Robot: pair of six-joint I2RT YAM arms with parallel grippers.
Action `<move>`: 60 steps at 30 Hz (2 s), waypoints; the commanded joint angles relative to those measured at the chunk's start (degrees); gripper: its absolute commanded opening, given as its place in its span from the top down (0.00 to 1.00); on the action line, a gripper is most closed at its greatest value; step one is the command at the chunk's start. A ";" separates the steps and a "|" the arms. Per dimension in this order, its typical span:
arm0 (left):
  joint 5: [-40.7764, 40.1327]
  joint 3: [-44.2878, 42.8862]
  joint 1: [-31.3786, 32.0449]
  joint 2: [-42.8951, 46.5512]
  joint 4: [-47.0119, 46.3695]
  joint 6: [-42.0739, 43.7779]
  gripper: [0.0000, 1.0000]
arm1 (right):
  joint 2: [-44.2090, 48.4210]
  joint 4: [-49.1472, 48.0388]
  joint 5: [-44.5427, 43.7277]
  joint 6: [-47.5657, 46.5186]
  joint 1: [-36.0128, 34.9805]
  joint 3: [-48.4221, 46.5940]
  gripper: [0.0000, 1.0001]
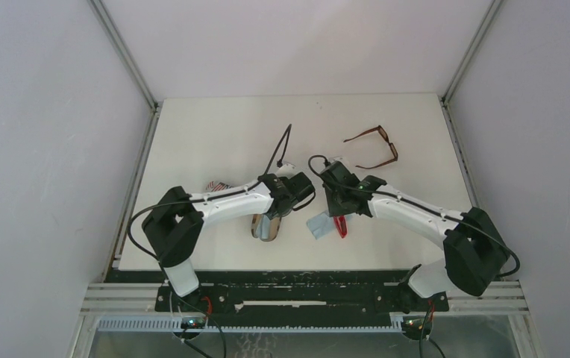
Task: Organize the sunglasses
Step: Place the sunglasses at the center of the board, then adjust the sunglasses case at the center of the board.
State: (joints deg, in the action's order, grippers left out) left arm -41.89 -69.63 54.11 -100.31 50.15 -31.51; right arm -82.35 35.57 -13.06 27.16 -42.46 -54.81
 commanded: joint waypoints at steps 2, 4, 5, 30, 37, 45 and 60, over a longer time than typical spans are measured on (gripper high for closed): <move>-1.49 0.66 0.17 3.58 -1.12 -1.19 0.82 | 6.54 -3.73 -1.39 1.43 1.85 2.39 0.74; -1.32 0.70 0.20 3.84 -1.17 -1.19 0.82 | 9.81 -5.85 0.21 2.19 2.62 4.27 0.74; -1.23 0.72 0.21 3.96 -1.20 -1.14 0.82 | 11.57 -7.55 2.72 3.00 3.12 5.60 0.74; 0.36 2.00 0.20 4.85 -1.54 -0.94 0.80 | -15.31 -55.08 27.82 31.23 -2.62 8.89 0.58; 1.08 1.91 0.16 4.94 -1.55 -0.85 0.80 | -20.52 -56.17 29.02 31.86 -2.97 5.93 0.58; 1.73 1.82 0.18 5.68 -1.62 -0.81 0.77 | -23.83 -53.25 28.20 30.96 -3.32 3.90 0.83; 10.72 4.41 0.12 9.78 -7.87 1.18 0.65 | -28.52 -58.85 32.37 33.53 -2.72 3.85 1.00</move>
State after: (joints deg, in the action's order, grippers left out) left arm -32.77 -66.43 54.19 -92.42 44.64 -31.24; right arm -109.89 -20.01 17.82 59.51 -45.15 -49.39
